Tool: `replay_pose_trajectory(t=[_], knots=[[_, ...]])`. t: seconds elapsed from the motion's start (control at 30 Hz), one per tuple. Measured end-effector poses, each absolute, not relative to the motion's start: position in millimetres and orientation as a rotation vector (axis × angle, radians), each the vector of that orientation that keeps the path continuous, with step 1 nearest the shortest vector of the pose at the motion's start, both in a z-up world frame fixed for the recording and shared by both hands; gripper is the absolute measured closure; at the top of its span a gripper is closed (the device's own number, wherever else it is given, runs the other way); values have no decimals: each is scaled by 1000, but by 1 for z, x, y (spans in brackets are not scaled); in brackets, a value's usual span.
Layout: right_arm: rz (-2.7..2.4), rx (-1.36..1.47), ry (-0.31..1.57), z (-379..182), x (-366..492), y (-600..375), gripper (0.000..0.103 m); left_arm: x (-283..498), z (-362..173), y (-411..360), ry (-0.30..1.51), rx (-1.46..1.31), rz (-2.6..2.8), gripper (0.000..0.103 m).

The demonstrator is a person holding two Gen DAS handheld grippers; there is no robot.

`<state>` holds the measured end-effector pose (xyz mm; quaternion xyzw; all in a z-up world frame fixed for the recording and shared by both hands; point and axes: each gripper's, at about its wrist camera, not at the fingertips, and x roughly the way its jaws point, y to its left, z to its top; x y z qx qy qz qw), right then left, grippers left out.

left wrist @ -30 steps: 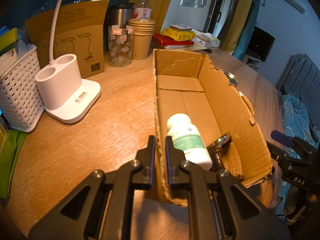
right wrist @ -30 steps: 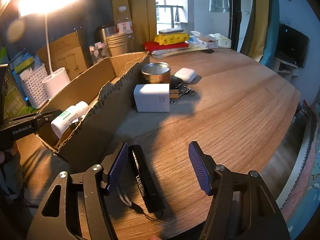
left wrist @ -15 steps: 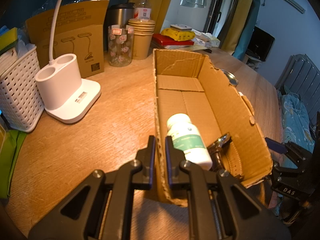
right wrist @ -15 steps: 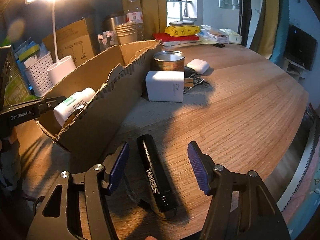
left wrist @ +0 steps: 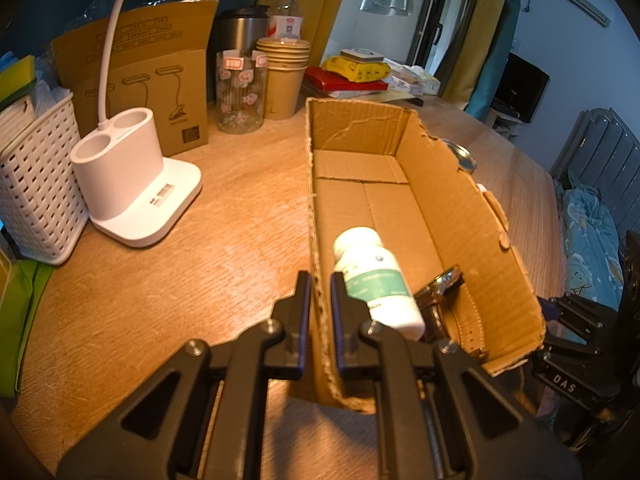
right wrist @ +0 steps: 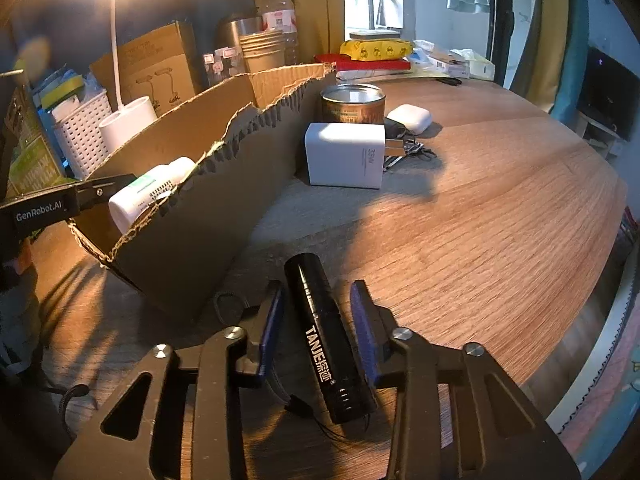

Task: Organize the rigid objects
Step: 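Move the right gripper to the black flashlight and grasp it, then lift the black flashlight with the right gripper toward the box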

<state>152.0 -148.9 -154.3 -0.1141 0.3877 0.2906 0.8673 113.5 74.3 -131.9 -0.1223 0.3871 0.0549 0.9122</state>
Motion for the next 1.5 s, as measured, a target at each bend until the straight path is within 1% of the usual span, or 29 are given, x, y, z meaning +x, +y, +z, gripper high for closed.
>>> replay_pose_trajectory(t=[0.07,0.4,0.97,1.5], knots=[[611,-234,812,-154,152,-150,78,113,-132,74,798,-252,113,93],[610,-240,788,-154,148,-151,81,114,-132,75,797,-251,113,93],[559,-194,717,-116,152,-160,81,113,-132,74,797,-251,114,93],[577,-207,592,-65,151,-142,81,112,-130,70,787,-232,126,93]])
